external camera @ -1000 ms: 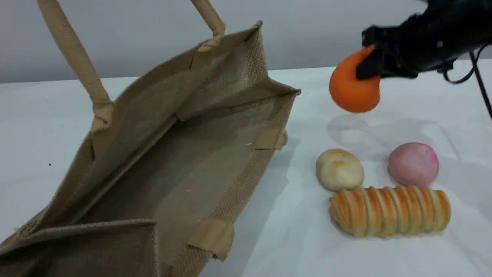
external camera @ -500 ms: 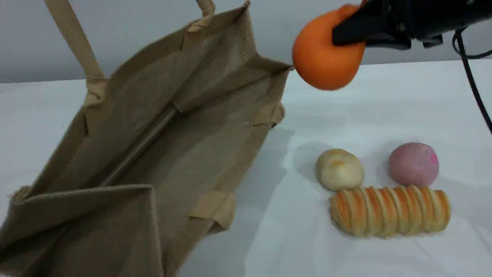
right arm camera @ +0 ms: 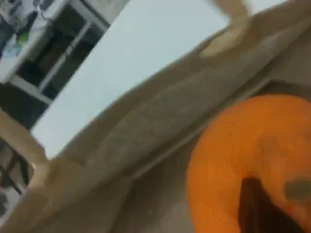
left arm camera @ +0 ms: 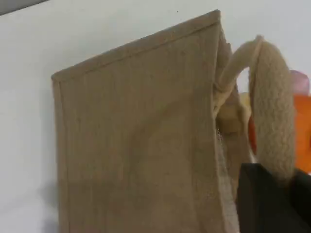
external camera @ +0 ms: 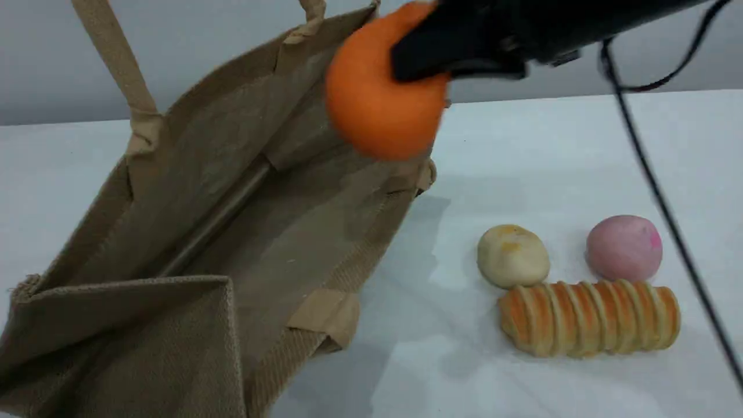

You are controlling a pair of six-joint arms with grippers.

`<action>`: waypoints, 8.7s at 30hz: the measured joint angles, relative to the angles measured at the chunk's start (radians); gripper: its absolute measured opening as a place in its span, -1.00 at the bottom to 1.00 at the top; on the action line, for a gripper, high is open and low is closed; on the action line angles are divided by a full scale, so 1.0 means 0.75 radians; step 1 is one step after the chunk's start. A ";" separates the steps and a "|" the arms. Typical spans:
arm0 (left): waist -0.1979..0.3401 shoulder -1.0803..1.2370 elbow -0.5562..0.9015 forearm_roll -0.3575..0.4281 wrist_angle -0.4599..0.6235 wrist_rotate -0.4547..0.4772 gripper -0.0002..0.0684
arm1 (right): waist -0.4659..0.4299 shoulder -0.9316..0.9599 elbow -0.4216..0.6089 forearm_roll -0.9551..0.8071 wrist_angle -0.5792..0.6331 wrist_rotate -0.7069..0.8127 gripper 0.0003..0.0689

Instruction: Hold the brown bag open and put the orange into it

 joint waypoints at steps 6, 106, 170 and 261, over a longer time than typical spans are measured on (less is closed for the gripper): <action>0.000 0.000 0.000 -0.014 0.008 0.004 -0.73 | 0.170 0.046 -0.001 0.084 -0.126 -0.074 -0.94; -0.029 0.238 0.103 -0.027 -0.076 0.058 -0.73 | -0.142 0.050 -0.334 -0.967 0.420 0.840 0.59; -0.063 -0.360 0.533 -0.022 0.122 0.030 0.54 | -0.283 -1.382 -0.311 -1.838 0.748 1.714 0.49; 0.291 -1.677 1.248 0.494 0.051 -0.377 0.54 | -0.611 -2.260 0.503 -1.996 0.545 1.852 0.43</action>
